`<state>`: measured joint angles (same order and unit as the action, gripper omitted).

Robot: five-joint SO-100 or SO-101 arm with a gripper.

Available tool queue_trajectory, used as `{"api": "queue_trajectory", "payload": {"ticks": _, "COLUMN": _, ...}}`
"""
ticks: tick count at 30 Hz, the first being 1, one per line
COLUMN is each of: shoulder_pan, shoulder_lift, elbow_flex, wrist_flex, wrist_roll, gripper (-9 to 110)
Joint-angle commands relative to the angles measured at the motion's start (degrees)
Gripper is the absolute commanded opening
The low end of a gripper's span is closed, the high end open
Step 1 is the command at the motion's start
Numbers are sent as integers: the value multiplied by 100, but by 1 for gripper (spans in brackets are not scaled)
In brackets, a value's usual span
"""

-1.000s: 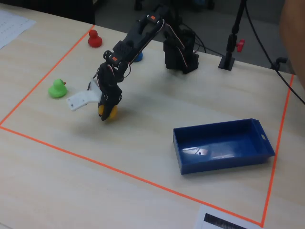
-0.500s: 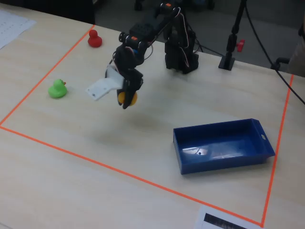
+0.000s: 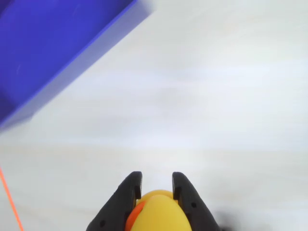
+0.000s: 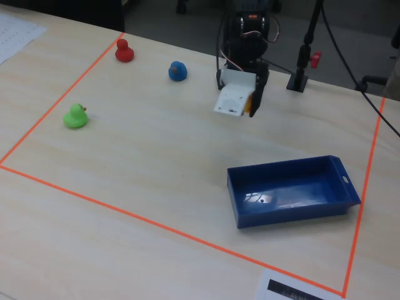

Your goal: Grasp yellow duck and put it into box.

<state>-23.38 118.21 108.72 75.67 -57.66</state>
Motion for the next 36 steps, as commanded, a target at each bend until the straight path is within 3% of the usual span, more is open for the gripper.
{"api": "queue_trajectory", "payload": {"ticks": 1, "shoulder_pan": -1028, "shoulder_lift": -290, "elbow_flex": -694, "wrist_flex": 44, "wrist_roll": 272, "gripper": 0}}
{"api": "queue_trajectory", "payload": {"ticks": 7, "shoulder_pan": -1714, "shoulder_lift": -2347, "elbow_flex": -3349, "wrist_flex": 527, "wrist_roll": 527, "gripper": 0}}
{"api": "queue_trajectory", "payload": {"ticks": 16, "shoulder_pan": -1617, "shoulder_lift": -5124, "elbow_flex": -6873, "wrist_flex": 492, "wrist_roll": 220, "gripper": 0}}
{"api": "queue_trajectory", "payload": {"ticks": 33, "shoulder_pan": -756, "shoulder_lift": -7365, "elbow_flex": -7286, "wrist_flex": -1644, "wrist_roll": -554, "gripper": 1}}
{"api": "queue_trajectory", "payload": {"ticks": 36, "shoulder_pan": -668, "shoulder_lift": -7453, "elbow_flex": -7286, "wrist_flex": -1477, "wrist_roll": -554, "gripper": 12}}
